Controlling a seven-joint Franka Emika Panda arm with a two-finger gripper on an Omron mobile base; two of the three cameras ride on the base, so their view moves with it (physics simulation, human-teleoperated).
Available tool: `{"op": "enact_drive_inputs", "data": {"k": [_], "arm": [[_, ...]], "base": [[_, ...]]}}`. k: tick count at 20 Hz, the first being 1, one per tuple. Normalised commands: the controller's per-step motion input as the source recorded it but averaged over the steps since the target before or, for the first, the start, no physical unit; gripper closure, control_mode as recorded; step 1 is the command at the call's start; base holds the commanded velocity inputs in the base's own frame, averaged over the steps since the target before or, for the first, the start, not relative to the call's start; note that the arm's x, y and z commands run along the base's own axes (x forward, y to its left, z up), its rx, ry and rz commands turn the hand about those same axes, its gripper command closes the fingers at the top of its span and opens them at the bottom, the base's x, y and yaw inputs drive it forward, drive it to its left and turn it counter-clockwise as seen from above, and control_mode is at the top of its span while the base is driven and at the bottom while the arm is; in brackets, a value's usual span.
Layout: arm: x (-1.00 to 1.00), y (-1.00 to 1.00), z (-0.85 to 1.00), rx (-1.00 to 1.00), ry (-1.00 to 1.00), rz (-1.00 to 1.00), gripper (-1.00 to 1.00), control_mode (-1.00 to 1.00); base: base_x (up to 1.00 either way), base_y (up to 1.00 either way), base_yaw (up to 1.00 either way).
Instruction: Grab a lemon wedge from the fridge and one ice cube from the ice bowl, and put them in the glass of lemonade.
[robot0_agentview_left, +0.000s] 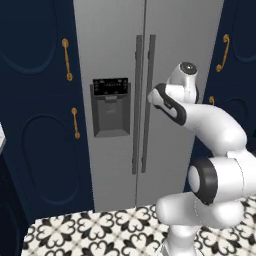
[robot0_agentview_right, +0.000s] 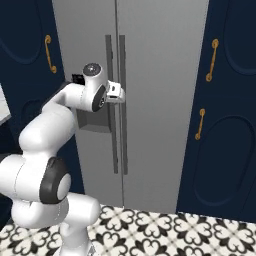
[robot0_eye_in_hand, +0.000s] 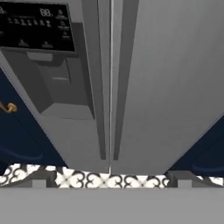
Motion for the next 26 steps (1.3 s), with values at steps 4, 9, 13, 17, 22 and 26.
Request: {"op": "enact_drive_inputs", "data": {"k": [4, 9, 13, 17, 22, 26], "arm": [[0.58, 0.01, -0.22, -0.01, 0.00, 0.00, -1.00, -1.00], [0.66, 0.03, -0.25, -0.03, 0.00, 0.00, -1.00, -1.00], [0.63, -0.02, -0.16, -0.01, 0.00, 0.00, -1.00, -1.00], [0.17, -0.15, -0.10, 0.00, 0.00, 0.00, -1.00, -1.00], [0.39, -0.01, -0.20, 0.00, 0.00, 0.00, -1.00, -1.00], [0.66, 0.00, -0.36, 0.00, 0.00, 0.00, -1.00, -1.00]], "base": [[0.00, 0.00, 0.00], [0.00, 0.00, 0.00], [0.00, 0.00, 0.00], [0.00, 0.00, 0.00], [0.00, 0.00, 0.00], [0.00, 0.00, 0.00]]}}
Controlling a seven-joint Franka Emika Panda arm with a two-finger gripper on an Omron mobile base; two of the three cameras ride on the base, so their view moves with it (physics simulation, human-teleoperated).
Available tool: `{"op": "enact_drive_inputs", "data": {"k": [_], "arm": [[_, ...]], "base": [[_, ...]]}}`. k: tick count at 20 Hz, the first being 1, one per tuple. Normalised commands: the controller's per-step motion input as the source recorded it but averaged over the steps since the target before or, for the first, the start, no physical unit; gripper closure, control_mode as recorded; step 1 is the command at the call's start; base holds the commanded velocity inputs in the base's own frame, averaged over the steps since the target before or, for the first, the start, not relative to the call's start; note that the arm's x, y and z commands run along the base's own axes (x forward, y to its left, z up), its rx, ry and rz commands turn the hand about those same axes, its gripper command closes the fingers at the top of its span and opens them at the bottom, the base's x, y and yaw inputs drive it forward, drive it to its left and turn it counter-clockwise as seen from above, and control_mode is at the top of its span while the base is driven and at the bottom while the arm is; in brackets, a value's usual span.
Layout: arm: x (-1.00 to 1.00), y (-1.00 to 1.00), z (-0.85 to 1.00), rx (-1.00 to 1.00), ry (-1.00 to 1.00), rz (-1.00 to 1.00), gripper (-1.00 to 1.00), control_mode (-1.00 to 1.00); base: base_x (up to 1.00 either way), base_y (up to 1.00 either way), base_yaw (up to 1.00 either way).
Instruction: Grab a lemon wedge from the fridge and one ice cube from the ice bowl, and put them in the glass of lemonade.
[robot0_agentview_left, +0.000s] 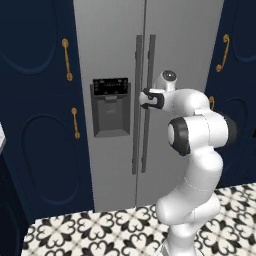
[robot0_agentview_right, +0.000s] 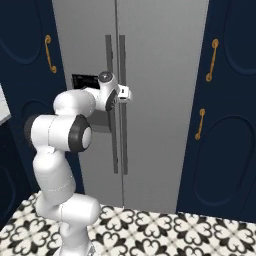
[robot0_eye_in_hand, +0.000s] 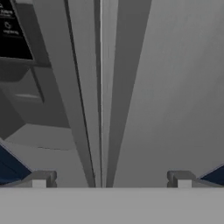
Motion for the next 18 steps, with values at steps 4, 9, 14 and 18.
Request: {"op": "enact_drive_inputs", "data": {"k": [4, 9, 14, 18], "arm": [[0.70, 0.00, -0.21, 0.00, 0.00, 0.00, -1.00, -1.00], [0.53, 0.00, 0.09, 0.00, 0.00, 0.00, -1.00, -1.00], [0.01, 0.00, 0.47, 0.00, -0.06, 0.00, -1.00, -1.00], [0.42, 0.00, 0.07, 0.00, -0.03, 0.00, -1.00, -1.00]], "base": [[0.00, 0.00, 0.00], [0.00, 0.00, 0.00], [0.00, 0.00, 0.00], [0.00, 0.00, 0.00]]}}
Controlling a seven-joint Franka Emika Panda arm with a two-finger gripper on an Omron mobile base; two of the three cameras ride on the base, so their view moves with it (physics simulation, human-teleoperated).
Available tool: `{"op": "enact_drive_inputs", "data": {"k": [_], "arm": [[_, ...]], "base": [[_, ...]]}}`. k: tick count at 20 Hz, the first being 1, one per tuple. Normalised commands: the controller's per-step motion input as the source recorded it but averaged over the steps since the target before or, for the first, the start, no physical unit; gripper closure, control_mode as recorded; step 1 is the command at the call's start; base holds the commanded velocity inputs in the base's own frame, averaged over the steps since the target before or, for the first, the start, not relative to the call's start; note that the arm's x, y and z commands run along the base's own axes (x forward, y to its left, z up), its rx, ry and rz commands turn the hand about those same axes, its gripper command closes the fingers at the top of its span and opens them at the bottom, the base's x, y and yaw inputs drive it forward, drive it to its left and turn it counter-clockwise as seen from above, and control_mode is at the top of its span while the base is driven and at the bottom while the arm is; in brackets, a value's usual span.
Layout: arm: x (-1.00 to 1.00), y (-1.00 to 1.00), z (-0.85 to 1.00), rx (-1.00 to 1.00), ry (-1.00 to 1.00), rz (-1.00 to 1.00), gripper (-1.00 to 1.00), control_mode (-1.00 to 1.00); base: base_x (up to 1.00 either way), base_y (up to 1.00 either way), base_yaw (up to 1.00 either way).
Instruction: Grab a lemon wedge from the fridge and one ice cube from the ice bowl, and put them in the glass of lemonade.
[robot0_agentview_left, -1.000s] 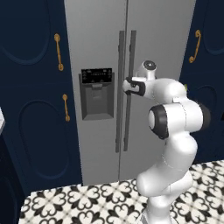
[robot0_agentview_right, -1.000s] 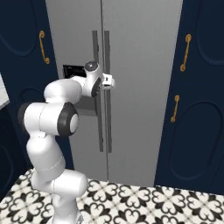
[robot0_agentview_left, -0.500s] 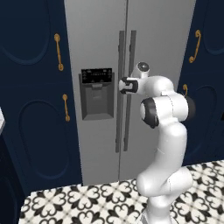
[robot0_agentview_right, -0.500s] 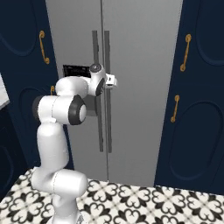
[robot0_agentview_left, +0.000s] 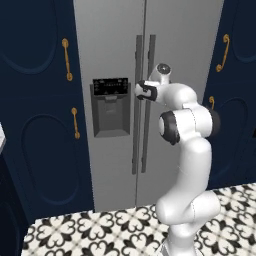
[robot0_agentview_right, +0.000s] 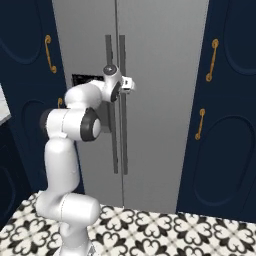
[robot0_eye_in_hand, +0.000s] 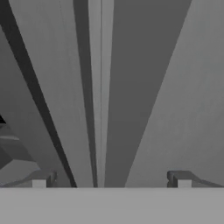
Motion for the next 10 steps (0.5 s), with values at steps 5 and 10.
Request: {"op": "enact_drive_inputs", "data": {"k": [5, 10], "arm": [[0.34, 0.00, -0.31, 0.00, -0.06, 0.00, -1.00, -1.00], [0.60, 0.00, -0.20, 0.00, -0.02, 0.00, -1.00, -1.00]], "base": [[0.00, 0.00, 0.00], [0.00, 0.00, 0.00]]}}
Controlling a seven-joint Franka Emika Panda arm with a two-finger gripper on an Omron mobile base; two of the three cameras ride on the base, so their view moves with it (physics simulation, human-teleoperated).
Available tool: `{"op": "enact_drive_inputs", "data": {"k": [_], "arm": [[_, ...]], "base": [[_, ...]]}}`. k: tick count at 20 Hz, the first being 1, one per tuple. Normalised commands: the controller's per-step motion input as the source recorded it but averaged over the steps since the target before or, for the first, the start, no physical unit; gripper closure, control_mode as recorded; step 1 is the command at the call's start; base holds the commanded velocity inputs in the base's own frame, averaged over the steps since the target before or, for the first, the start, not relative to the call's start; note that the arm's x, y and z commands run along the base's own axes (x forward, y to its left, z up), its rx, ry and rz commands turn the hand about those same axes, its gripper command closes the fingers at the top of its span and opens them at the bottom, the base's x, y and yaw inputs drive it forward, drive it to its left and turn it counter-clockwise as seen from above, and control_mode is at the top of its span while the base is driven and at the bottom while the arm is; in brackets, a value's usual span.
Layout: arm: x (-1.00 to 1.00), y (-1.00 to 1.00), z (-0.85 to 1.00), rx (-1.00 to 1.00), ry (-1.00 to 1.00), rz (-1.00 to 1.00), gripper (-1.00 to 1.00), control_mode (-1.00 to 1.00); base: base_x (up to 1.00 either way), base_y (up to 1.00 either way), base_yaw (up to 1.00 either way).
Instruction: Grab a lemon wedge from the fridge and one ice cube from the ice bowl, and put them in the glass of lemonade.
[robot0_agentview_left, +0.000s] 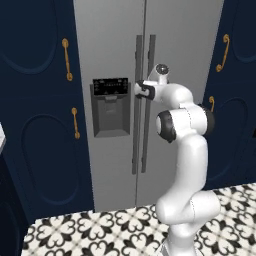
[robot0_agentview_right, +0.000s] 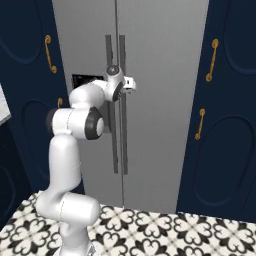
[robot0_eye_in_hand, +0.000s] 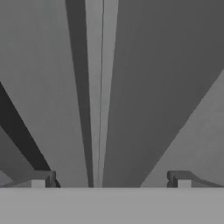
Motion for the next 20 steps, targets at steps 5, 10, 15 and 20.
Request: {"op": "enact_drive_inputs", "data": {"k": [5, 10, 15, 20], "arm": [[0.33, 0.00, -0.12, 0.00, -0.11, 0.00, -1.00, -1.00], [-0.46, -0.01, -0.25, 0.03, -0.46, 0.00, -1.00, -1.00], [0.00, 0.04, -0.39, 0.00, -0.34, 0.00, -1.00, -1.00], [0.29, 0.09, -0.08, 0.00, -0.10, -0.02, -1.00, -1.00]], "base": [[0.00, 0.00, 0.00], [0.00, 0.00, 0.00], [0.00, 0.00, 0.00], [0.00, 0.00, 0.00]]}}
